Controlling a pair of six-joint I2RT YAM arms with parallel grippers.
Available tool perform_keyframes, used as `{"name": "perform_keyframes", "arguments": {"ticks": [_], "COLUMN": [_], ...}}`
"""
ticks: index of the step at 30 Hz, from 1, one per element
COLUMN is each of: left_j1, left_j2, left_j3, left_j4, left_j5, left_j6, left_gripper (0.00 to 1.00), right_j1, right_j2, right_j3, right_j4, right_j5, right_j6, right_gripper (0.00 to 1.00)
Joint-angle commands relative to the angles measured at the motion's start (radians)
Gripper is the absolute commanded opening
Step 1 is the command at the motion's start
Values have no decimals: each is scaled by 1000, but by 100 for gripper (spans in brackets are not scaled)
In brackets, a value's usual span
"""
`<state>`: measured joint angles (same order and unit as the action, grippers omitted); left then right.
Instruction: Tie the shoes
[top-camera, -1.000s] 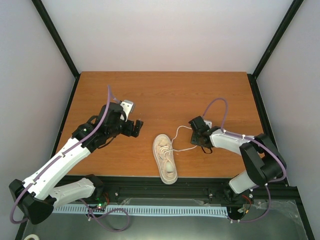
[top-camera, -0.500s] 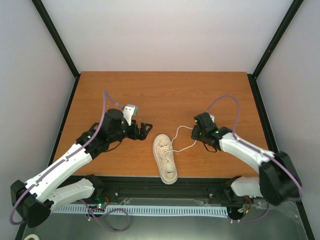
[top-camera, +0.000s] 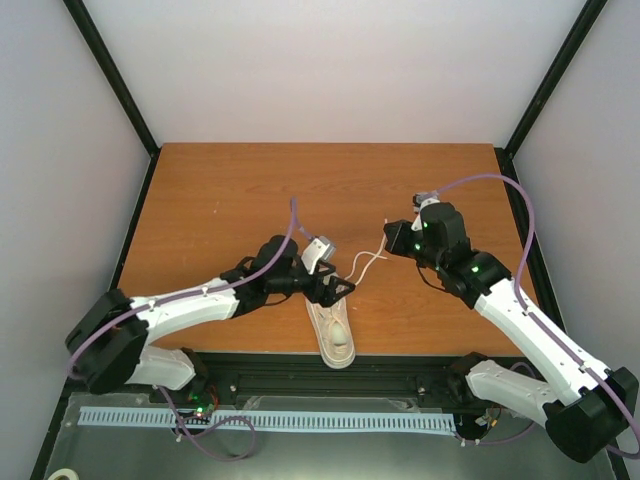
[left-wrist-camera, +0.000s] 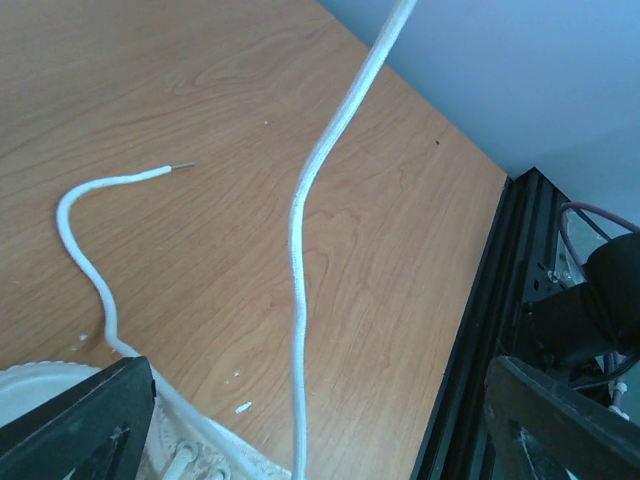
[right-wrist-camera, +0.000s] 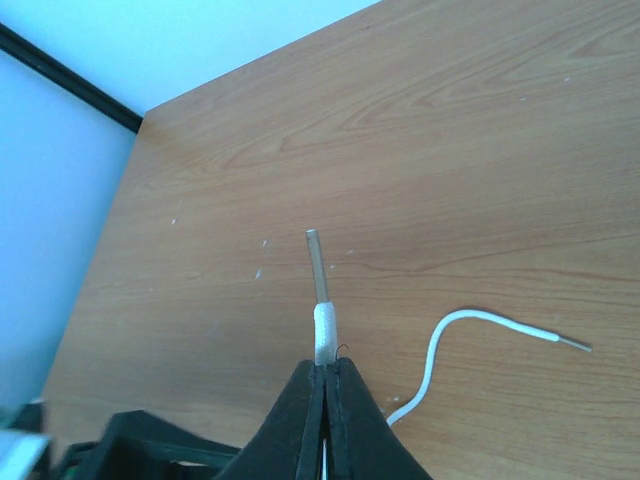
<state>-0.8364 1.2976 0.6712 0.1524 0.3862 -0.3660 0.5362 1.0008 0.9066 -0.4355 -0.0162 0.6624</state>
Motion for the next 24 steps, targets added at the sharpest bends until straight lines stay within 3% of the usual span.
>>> {"name": "perform_keyframes", "arguments": {"ticks": [1, 13, 16, 21, 24], "left_j1": [-22, -61, -62, -62, -62], "left_j2": [105, 295, 312, 302, 228], "left_j3": [48, 140, 150, 139, 88], "left_j4": [121, 207, 223, 240, 238], "left_j5": [43, 64, 61, 67, 9], "left_j6": [56, -3, -28, -68, -107], "left_gripper": [90, 55, 41, 5, 1], "right_j1": [0, 0, 1, 1, 1], "right_j2": [-30, -48, -51, -29, 8], "right_j3": [17, 21, 19, 14, 6], "right_j4": [-7, 0, -2, -2, 10], "right_j5": [-68, -92, -92, -87, -88], "right_j6": [12, 20, 20, 8, -5], "right_gripper": [3, 3, 3, 3, 3]}}
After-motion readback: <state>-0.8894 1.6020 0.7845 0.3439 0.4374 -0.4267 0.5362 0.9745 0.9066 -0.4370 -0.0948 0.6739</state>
